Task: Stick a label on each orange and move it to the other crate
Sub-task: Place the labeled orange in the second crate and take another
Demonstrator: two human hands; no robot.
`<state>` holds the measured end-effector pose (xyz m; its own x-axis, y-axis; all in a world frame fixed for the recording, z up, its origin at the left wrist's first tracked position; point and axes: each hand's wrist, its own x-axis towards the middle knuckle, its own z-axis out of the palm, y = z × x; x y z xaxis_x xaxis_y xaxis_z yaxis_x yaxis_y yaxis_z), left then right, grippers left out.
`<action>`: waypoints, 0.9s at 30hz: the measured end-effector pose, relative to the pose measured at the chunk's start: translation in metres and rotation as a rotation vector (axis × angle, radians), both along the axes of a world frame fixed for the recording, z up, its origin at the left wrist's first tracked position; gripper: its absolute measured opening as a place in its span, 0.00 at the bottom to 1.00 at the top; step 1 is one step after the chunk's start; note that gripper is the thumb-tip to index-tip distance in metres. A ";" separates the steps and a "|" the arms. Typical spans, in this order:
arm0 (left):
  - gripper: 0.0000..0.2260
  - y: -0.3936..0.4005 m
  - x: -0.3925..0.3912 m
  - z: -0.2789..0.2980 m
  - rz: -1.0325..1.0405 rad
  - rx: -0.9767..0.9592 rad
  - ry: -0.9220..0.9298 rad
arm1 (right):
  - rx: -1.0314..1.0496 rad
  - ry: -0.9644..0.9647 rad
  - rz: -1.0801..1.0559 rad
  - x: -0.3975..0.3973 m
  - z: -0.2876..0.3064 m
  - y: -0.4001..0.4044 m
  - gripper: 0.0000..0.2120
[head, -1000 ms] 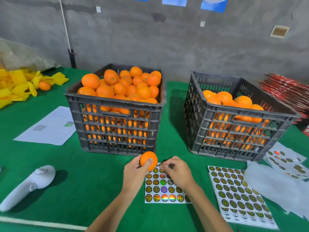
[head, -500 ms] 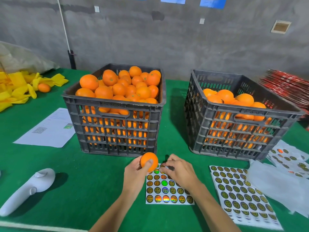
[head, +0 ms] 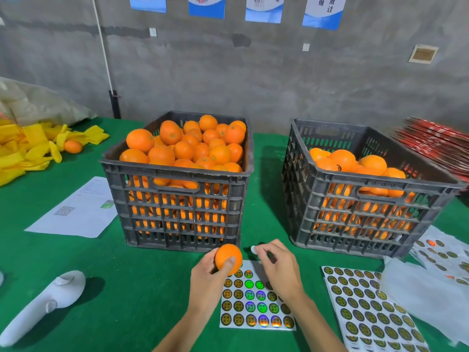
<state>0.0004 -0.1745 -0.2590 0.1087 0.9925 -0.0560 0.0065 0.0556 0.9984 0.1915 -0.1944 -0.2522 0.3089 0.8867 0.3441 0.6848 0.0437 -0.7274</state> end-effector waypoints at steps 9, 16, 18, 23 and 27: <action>0.21 -0.004 0.028 0.072 -0.150 0.078 -0.240 | 0.391 -0.085 0.053 -0.013 0.071 -0.019 0.08; 0.15 0.013 0.071 0.168 -0.319 0.214 -0.231 | 0.384 -0.442 0.024 0.031 0.144 -0.031 0.34; 0.15 0.020 0.087 0.187 -0.322 0.284 -0.195 | 0.373 -0.473 -0.063 0.043 0.163 -0.024 0.36; 0.30 0.038 0.110 0.222 -0.351 0.306 -0.189 | 0.354 -0.549 -0.233 0.076 0.201 0.004 0.34; 0.15 0.058 0.097 0.235 -0.413 0.312 -0.042 | 0.206 -0.523 -0.416 0.119 0.225 0.031 0.32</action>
